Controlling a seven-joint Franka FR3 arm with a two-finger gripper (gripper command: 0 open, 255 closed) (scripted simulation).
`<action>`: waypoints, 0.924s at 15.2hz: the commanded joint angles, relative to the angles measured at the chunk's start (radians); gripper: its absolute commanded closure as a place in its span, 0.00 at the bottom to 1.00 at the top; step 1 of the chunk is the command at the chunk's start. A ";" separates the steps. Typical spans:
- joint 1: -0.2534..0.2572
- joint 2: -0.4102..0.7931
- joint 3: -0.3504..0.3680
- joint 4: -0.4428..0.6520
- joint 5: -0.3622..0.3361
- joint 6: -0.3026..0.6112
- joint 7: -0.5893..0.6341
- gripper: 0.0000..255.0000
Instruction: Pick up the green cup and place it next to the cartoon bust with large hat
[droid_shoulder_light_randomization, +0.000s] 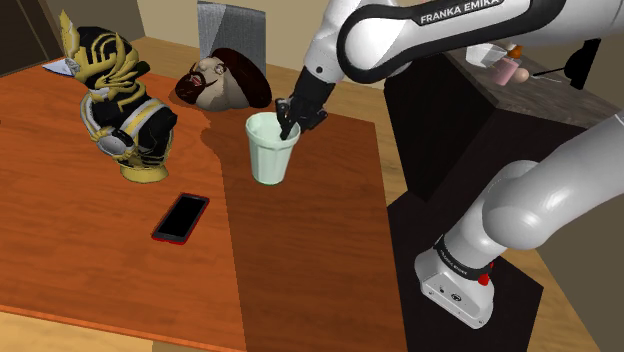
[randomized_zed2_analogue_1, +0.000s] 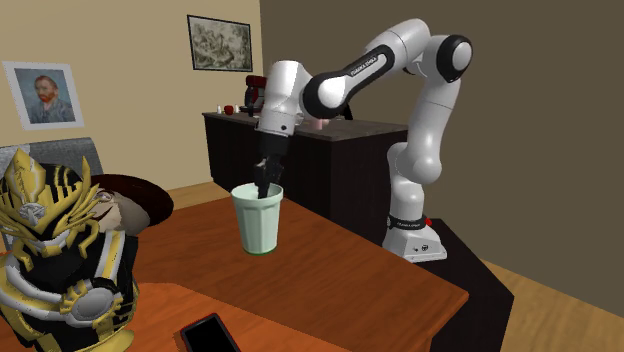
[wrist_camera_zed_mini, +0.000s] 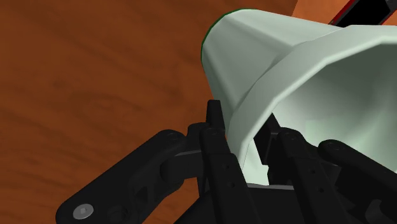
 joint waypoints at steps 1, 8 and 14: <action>-0.001 -0.011 -0.003 0.019 -0.003 -0.029 0.005 1.00; -0.006 -0.041 -0.013 0.087 -0.014 -0.127 0.019 1.00; -0.010 -0.057 -0.021 0.154 -0.024 -0.208 0.031 1.00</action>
